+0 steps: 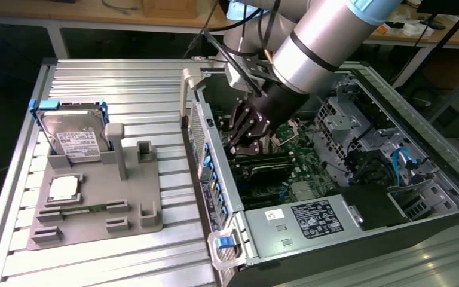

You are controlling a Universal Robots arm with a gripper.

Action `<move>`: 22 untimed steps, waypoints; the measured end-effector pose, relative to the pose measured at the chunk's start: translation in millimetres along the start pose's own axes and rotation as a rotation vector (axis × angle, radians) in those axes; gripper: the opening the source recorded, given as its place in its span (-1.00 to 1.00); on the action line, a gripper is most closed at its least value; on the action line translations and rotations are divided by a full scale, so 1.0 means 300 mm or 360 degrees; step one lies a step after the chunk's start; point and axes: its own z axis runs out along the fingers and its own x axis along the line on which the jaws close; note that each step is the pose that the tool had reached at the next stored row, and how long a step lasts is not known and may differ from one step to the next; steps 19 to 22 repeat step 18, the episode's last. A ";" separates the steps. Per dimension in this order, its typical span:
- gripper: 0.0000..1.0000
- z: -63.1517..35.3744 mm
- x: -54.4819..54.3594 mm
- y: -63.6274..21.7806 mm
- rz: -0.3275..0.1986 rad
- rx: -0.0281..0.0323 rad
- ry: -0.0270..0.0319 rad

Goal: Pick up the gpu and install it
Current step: 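Press down on the gpu until it lock into place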

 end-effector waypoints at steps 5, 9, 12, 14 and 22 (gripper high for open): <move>-0.79 0.014 0.000 -0.005 0.0000 -0.00092 0.00004; -0.79 0.015 0.000 -0.008 0.0000 -0.00196 0.00003; -0.79 -0.011 -0.025 -0.025 0.0037 0.00012 0.00943; -0.79 -0.001 -0.050 -0.013 0.0052 0.00548 0.01294; -0.79 0.020 -0.050 -0.009 0.0054 0.01049 0.01314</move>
